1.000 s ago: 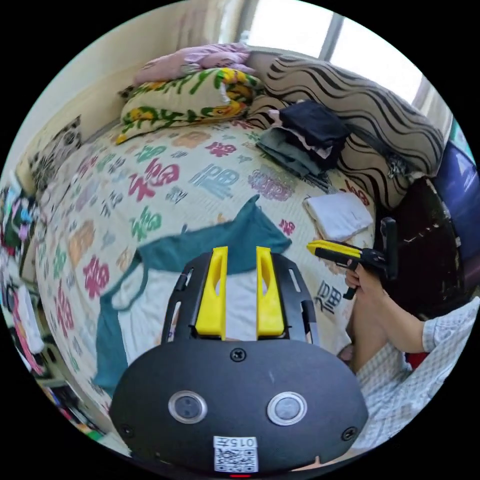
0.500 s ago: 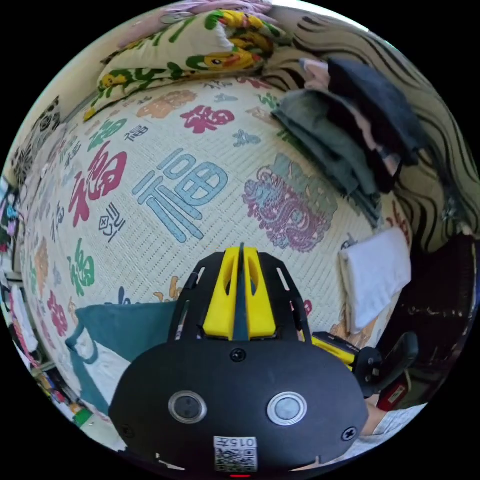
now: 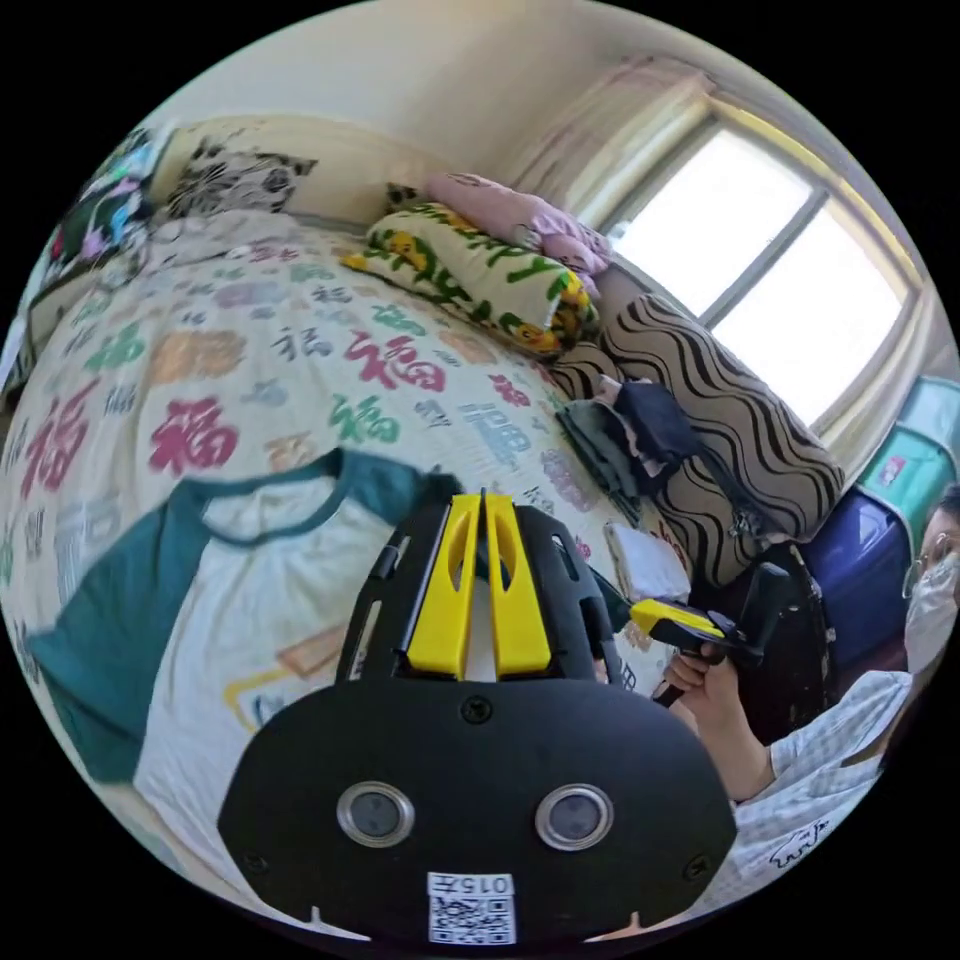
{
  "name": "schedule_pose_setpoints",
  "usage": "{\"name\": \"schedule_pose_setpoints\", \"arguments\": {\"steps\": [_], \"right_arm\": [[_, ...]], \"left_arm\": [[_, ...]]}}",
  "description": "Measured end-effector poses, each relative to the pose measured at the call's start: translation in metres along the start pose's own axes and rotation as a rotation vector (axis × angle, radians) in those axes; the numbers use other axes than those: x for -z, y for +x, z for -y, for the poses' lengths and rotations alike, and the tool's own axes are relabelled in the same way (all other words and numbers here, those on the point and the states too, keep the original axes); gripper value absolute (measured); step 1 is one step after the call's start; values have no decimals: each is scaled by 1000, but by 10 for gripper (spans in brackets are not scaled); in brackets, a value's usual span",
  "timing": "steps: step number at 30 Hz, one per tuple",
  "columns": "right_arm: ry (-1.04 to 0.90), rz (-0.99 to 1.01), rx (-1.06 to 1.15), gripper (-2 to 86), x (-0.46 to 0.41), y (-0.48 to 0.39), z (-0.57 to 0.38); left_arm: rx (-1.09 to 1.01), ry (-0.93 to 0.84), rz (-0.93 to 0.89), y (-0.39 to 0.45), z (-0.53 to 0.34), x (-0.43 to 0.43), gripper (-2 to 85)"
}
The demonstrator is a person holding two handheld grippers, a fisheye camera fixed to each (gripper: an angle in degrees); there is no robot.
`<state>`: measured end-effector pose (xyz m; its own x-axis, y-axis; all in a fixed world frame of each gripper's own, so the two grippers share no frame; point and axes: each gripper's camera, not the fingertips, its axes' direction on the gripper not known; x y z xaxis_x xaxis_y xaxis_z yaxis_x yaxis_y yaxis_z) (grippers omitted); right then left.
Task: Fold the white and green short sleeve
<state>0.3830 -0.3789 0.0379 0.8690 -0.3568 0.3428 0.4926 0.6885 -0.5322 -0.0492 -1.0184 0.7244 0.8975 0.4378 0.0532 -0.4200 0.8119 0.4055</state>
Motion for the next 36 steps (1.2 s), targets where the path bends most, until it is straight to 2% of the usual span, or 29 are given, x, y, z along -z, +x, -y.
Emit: {"name": "schedule_pose_setpoints", "arguments": {"steps": [4,6,9,13,17,22,24,26,29,32,36], "right_arm": [[-218,-47,26,-3,-76,-30,-25],[-290,-85,30,4,-95,-36,-36],[-268,-147,0,34,-101,-32,-45],[-199,-250,-73,49,-108,-10,-35],[-210,-288,-9,47,-136,-9,-17],[-378,-362,67,40,-204,-8,-17],[-364,-358,82,21,-211,-4,-26],[-338,-328,86,5,-213,2,-33],[-313,-315,40,-5,-216,13,-37],[-253,-374,17,-7,-215,19,-41],[-226,-290,-19,3,-217,31,-46]], "left_arm": [[237,-45,28,-103,-87,26,82],[336,-60,17,-138,-117,29,91],[414,-3,5,-173,-137,36,96],[377,-21,-45,-187,-103,8,98],[238,-88,-34,-167,-55,-41,96],[213,-169,125,-158,-12,-111,93],[228,-181,135,-162,-5,-124,72],[229,-196,177,-164,0,-130,39],[173,-180,122,-161,7,-126,8],[131,-174,107,-156,11,-124,8],[156,-203,157,-147,12,-124,49]]}}
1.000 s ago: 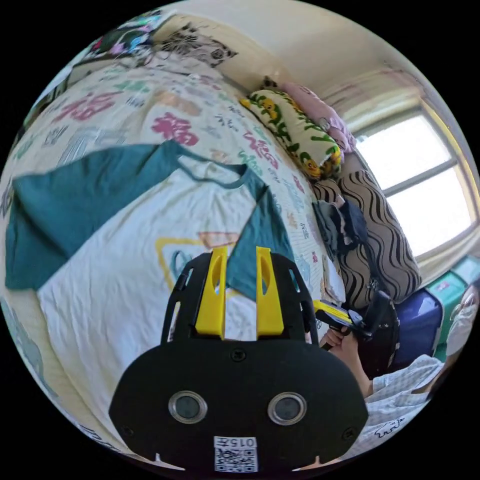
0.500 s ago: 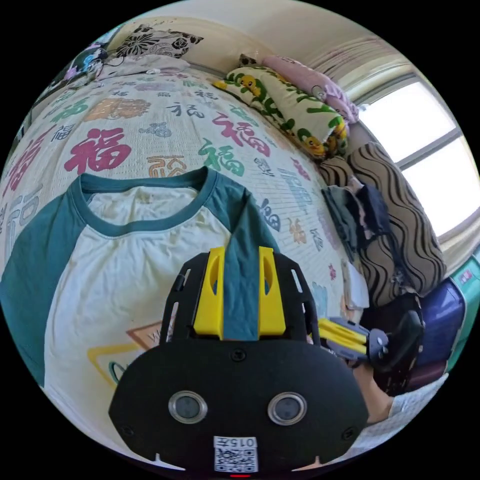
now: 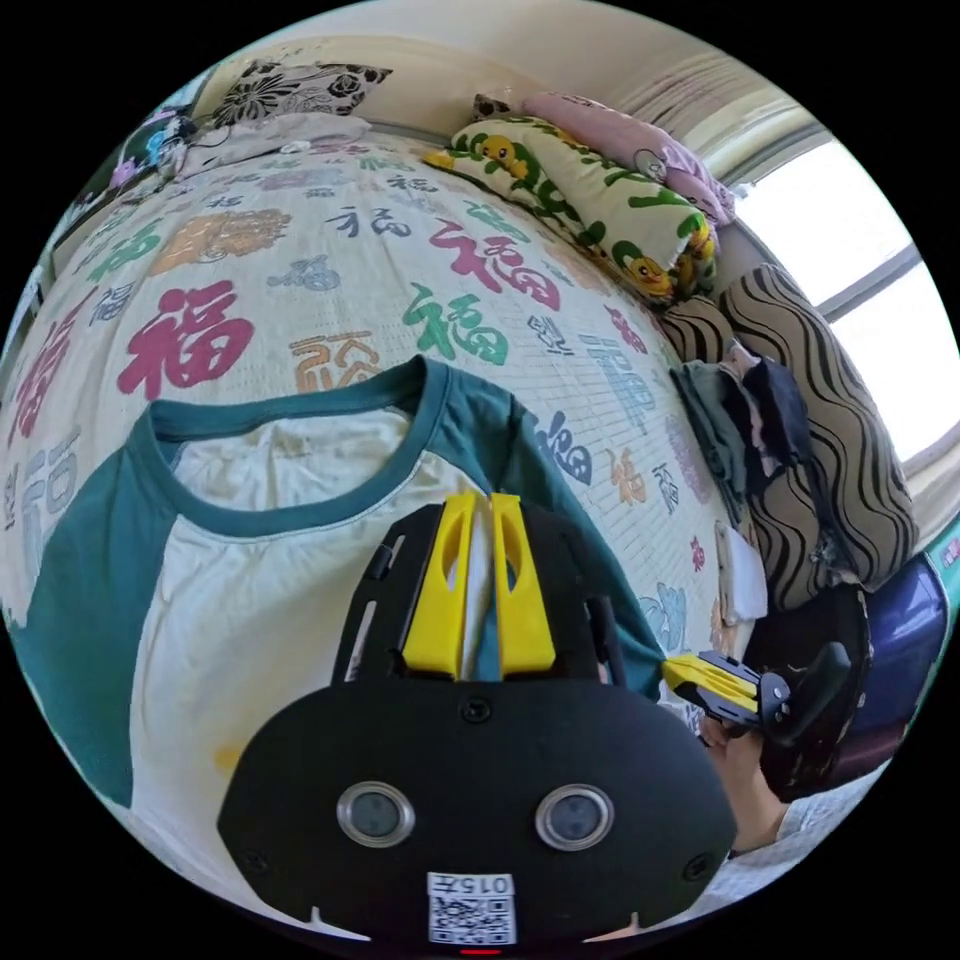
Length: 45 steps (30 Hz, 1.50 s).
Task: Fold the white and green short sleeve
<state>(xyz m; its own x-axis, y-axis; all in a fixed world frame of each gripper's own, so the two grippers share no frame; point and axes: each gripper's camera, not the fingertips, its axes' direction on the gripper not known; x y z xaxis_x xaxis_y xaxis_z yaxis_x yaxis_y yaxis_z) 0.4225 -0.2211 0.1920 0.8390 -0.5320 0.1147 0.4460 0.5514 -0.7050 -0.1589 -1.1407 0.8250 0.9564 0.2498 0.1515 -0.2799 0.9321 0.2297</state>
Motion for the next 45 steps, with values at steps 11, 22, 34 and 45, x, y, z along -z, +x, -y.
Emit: {"name": "schedule_pose_setpoints", "arguments": {"steps": [11,22,34,45], "right_arm": [[-85,-113,80,-3,-63,-2,0],[-23,-131,-61,-9,-100,25,-22],[-142,11,86,-10,-219,-46,-61],[-93,-142,72,-10,-241,-95,-111]], "left_arm": [[-132,-46,8,79,19,-10,8],[-82,18,-40,136,7,25,98],[-158,-70,84,222,-164,124,66],[-835,60,977,436,-284,221,88]]}}
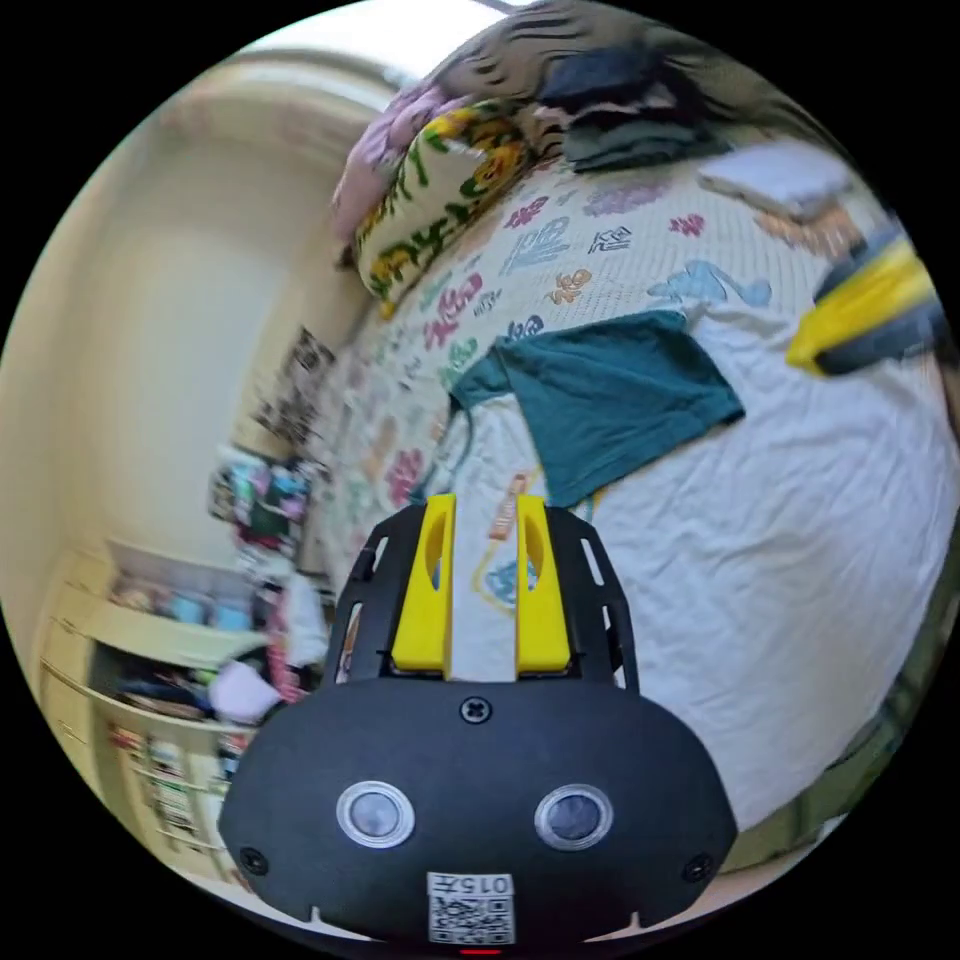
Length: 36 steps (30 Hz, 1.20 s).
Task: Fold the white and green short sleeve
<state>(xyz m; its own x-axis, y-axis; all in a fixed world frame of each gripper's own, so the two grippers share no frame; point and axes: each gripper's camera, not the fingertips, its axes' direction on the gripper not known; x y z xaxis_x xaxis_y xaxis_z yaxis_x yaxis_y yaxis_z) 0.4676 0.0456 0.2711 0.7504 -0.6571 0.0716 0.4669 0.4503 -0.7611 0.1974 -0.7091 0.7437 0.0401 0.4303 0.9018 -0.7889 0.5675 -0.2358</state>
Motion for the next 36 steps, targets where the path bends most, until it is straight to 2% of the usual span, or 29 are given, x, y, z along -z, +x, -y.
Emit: {"name": "schedule_pose_setpoints", "arguments": {"steps": [3,7,14,19,23,25,30,33,36], "right_arm": [[-5,17,3,-10,-13,-23,-13],[-60,8,81,-10,-47,-69,-21],[-170,-44,217,-10,-121,-143,-12],[-165,-32,351,-10,-180,-209,32],[-109,2,463,-10,-224,-264,89],[-59,41,525,-10,-256,-304,132],[-3,85,642,-5,-334,-390,209],[-64,107,690,15,-395,-437,243],[-180,121,710,43,-458,-470,266]], "left_arm": [[-156,74,254,14,-33,67,89],[-222,82,377,8,-89,119,90],[-5,-16,341,-59,-188,141,89],[416,-141,72,-152,-294,109,97],[624,-183,5,-221,-361,83,106],[847,-179,-70,-279,-407,68,108],[1323,-216,-287,-363,-503,12,108],[1544,-214,-320,-386,-556,-12,86],[1631,-175,-381,-404,-596,-27,22]]}}
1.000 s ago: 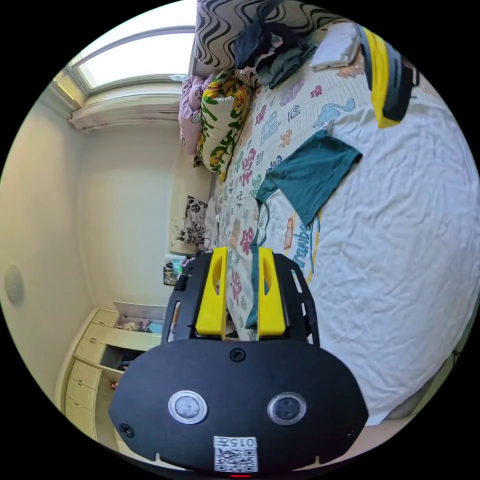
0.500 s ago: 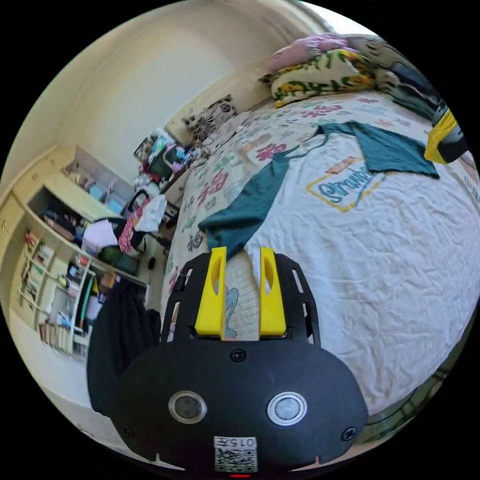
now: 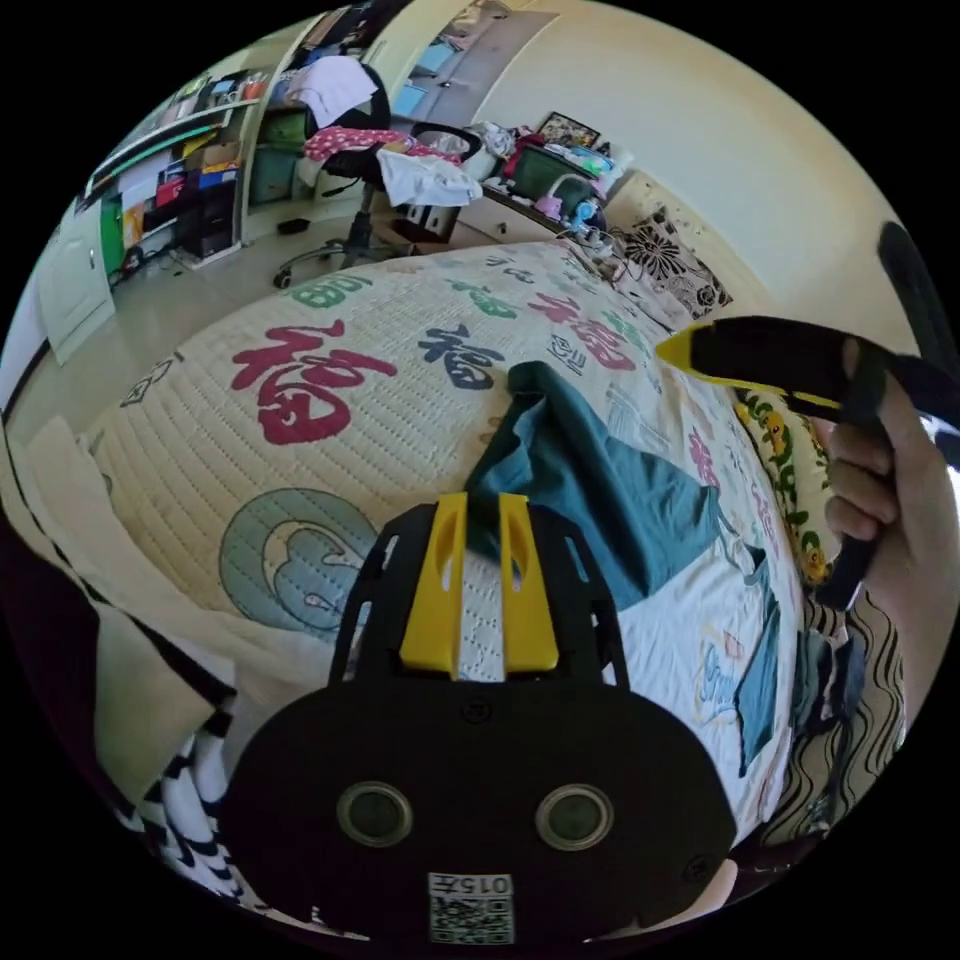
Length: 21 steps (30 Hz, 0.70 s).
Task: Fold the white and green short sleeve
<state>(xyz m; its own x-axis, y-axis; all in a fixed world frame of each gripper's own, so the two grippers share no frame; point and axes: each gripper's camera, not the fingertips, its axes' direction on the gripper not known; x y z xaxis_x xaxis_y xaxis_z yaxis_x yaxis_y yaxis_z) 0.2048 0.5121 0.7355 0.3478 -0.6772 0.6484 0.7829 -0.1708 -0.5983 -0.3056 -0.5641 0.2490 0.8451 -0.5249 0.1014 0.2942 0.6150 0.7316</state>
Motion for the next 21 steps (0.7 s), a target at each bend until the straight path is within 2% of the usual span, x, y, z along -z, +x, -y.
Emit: {"name": "schedule_pose_setpoints", "arguments": {"steps": [3,6,11,14,16,18,21], "right_arm": [[-86,-12,14,59,-50,2,30],[-132,-6,24,65,-91,4,52],[-282,-47,148,87,-156,-14,76],[-379,-91,134,80,-194,-8,85],[-368,-90,97,2,-204,8,89],[-324,-104,68,-5,-199,23,88],[-200,-8,19,-9,-165,60,79]], "left_arm": [[33,53,-74,-30,6,24,3],[58,131,-74,-48,-2,53,-3],[87,144,-92,-65,5,71,-4],[88,143,-100,-68,18,79,-5],[72,148,-99,-67,25,87,-5],[65,147,-104,-65,29,91,-4],[25,174,-112,-57,37,101,-4]]}}
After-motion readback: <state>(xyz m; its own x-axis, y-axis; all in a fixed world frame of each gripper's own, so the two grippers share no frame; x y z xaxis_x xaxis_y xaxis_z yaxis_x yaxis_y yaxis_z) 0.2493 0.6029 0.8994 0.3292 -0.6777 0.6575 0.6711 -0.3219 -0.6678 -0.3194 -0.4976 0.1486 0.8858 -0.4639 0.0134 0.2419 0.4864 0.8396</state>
